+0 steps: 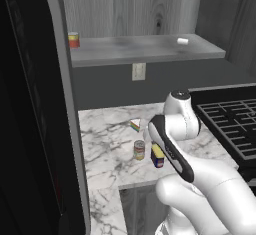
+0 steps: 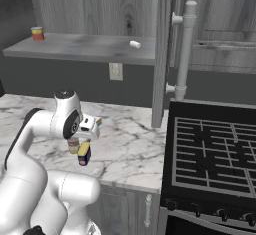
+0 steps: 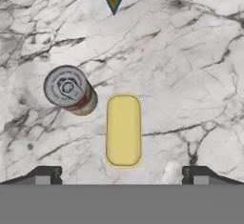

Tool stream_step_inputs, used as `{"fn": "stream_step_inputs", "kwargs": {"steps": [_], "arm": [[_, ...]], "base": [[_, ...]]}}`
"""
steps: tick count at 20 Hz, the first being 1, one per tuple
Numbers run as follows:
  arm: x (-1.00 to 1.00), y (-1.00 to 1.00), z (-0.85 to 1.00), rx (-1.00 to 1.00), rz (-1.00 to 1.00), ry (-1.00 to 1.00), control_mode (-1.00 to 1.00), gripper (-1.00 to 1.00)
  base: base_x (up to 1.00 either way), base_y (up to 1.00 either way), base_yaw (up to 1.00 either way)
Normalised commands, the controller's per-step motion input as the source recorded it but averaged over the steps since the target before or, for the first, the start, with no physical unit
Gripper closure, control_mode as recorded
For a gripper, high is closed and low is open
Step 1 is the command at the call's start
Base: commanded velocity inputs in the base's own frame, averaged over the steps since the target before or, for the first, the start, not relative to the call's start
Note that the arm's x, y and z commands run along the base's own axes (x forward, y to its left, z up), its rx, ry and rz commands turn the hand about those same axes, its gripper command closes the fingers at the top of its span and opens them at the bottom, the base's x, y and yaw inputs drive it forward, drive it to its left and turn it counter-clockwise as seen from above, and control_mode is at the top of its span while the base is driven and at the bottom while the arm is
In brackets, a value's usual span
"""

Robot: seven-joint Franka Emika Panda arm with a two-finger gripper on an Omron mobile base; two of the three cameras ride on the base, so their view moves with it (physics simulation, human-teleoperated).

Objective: Pick the cans from the counter and place them in their designated side in the cabinet.

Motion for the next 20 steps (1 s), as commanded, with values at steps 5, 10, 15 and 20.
{"fn": "stream_step_inputs", "kwargs": {"steps": [5, 10, 15, 20], "arm": [[0.00, 0.00, -0.13, 0.00, 0.00, 0.00, -1.00, -1.00], [0.00, 0.03, -0.15, 0.00, 0.00, 0.00, -1.00, -1.00], [0.00, 0.03, -0.15, 0.00, 0.00, 0.00, -1.00, -1.00], [0.00, 0.03, -0.16, 0.00, 0.00, 0.00, -1.00, -1.00]], "base": [[0.00, 0.00, 0.00], [0.00, 0.00, 0.00], [0.00, 0.00, 0.00], [0.00, 0.00, 0.00]]}}
